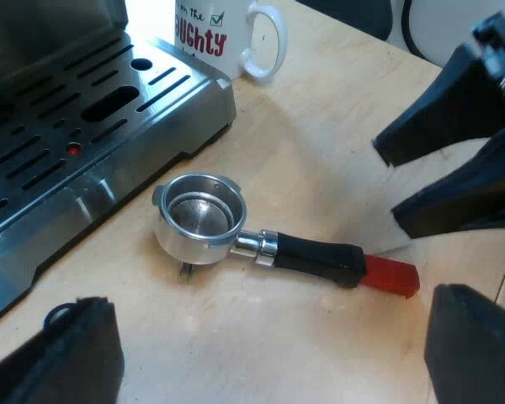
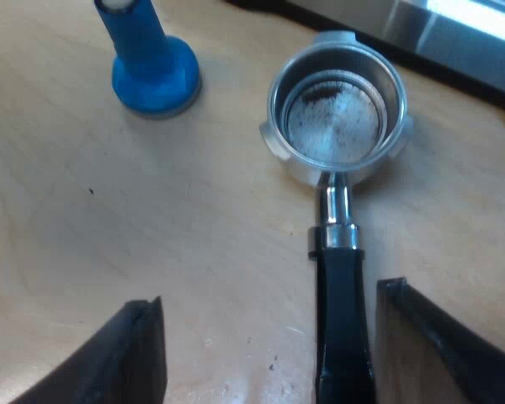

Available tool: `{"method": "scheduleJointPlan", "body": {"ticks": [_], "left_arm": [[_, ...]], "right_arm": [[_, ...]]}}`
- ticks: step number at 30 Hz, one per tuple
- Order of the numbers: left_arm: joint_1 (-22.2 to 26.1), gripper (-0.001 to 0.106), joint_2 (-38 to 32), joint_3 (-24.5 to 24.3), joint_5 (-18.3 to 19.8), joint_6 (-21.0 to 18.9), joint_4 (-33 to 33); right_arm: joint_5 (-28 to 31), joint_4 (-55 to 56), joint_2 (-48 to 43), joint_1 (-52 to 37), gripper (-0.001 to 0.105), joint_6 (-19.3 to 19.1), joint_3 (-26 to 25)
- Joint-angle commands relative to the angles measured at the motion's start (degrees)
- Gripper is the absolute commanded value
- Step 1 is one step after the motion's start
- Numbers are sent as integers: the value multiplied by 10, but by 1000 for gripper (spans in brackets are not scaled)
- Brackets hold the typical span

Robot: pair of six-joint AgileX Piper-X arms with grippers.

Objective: Grind coffee beans and then tamp

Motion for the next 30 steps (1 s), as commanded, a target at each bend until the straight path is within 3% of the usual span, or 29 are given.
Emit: {"method": "scheduleJointPlan", "body": {"ticks": [1, 3, 4, 10, 17, 24, 30], "left_arm": [[-3, 76, -3, 0, 6, 0, -3], [-3, 76, -3, 0, 6, 0, -3], [-3, 76, -3, 0, 6, 0, -3], [-3, 76, -3, 0, -14, 4, -4], [-3, 76, -3, 0, -72, 4, -7], [-3, 76, 14, 33, -73, 4, -74], [-3, 76, 55, 44, -75, 4, -107]], "right_arm": [[3, 4, -11, 1, 56, -8, -4], [5, 4, -15, 1, 56, -9, -4], [11, -27, -54, 2, 56, -79, -4], [11, -95, -64, 2, 56, -132, -4], [11, -107, -64, 2, 56, -133, -2], [11, -107, -64, 2, 69, -132, -2], [11, -107, -64, 2, 69, -132, -2]]}}
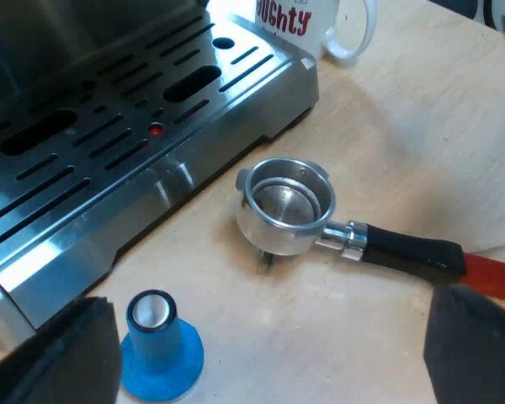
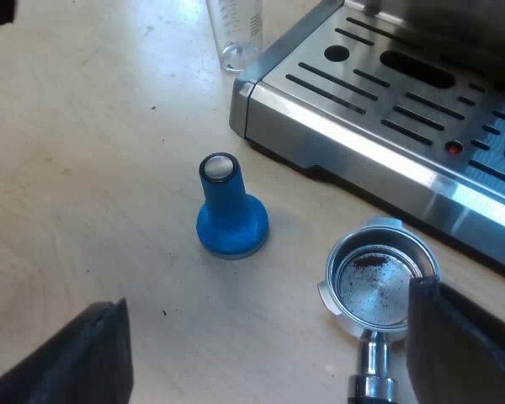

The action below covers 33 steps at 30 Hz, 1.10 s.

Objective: Grind coffee beans and then tamp

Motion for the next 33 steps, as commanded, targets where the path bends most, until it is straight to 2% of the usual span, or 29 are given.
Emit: {"method": "scheduleJointPlan", "body": {"ticks": [1, 8, 12, 18, 33], "left_arm": [[-3, 76, 23, 2, -10, -1, -30], [-3, 76, 107, 20, -10, -1, -94], [-3, 76, 157, 30, -32, -1, -144], [-3, 76, 215, 30, -36, -1, -210], [-3, 76, 337, 30, -36, -1, -290]], "right_arm": [[3, -4, -2, 0, 69, -11, -2], [3, -4, -2, 0, 69, -11, -2], [3, -4, -2, 0, 69, -11, -2], [3, -4, -2, 0, 69, -11, -2], [3, -4, -2, 0, 69, -11, -2]]}}
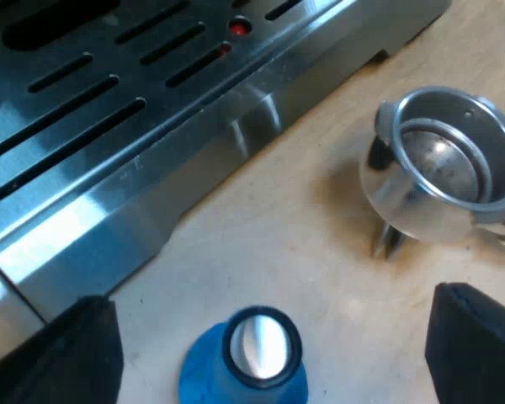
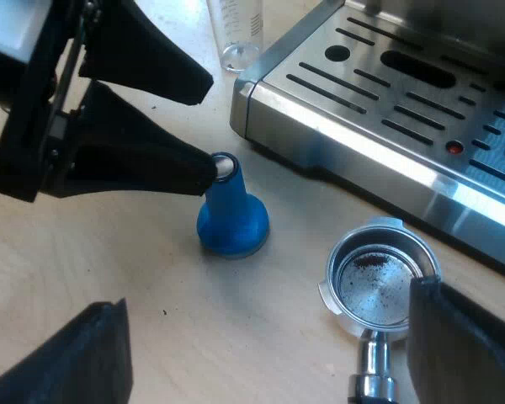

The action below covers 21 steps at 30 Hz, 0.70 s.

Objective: Grind coffee beans and then tamp

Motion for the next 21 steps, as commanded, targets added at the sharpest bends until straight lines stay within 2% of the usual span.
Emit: {"method": "scheduleJointPlan", "body": {"ticks": [1, 8, 15, 21], "left_arm": [[-3, 76, 11, 0, -1, -1, -13], [-3, 76, 67, 0, 4, -2, -32], [-3, 76, 117, 0, 20, -21, -84], [-3, 76, 141, 0, 20, -23, -90]], "right_arm": [[3, -4, -2, 0, 69, -11, -2], [3, -4, -2, 0, 69, -11, -2], [3, -4, -2, 0, 69, -11, -2], [3, -4, -2, 0, 69, -11, -2]]}}
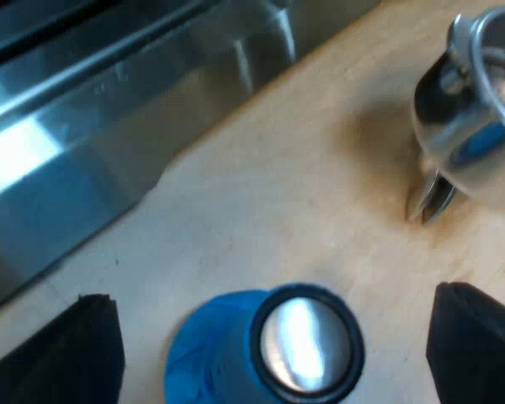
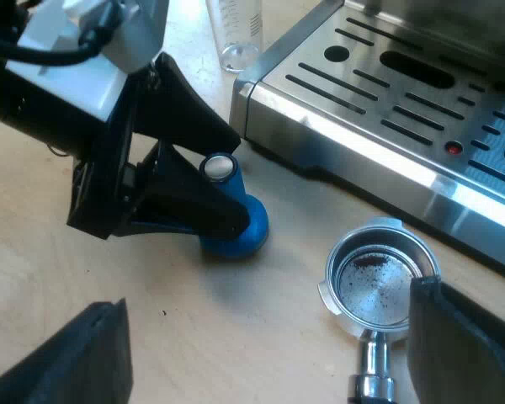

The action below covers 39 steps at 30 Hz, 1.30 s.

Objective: Grind coffee beans and then tamp

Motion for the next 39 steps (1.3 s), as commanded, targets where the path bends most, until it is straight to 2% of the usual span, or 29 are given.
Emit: {"method": "scheduleJointPlan", "body": {"ticks": [1, 4, 6, 9, 13, 15, 20, 26, 30, 37, 39], "left_arm": [[-3, 76, 1, 0, 6, -6, -11], [-3, 64, 1, 0, 6, -6, -19], [-3, 49, 1, 0, 10, -7, -26], [-3, 35, 1, 0, 26, -8, -28], [-3, 24, 1, 0, 44, -11, -28], [-3, 18, 1, 0, 57, -29, -28], [-3, 17, -22, 0, 71, -63, -26], [-3, 17, -84, 0, 71, -66, -17], [-3, 17, -160, 0, 71, -66, 14], [-3, 17, -240, 0, 69, -66, 64], [-3, 17, -307, 0, 69, -66, 102]], "right_arm": [[3, -4, -2, 0, 69, -11, -2], [3, -4, -2, 0, 69, -11, -2], [3, -4, -2, 0, 69, -11, -2], [3, -4, -2, 0, 69, -11, -2], [3, -4, -2, 0, 69, -11, -2], [3, -4, -2, 0, 69, -11, -2], [3, -4, -2, 0, 69, -9, -2], [3, -4, -2, 0, 69, -9, -2], [3, -4, -2, 0, 69, -9, -2], [3, -4, -2, 0, 69, -9, -2], [3, -4, -2, 0, 69, -9, -2]]}}
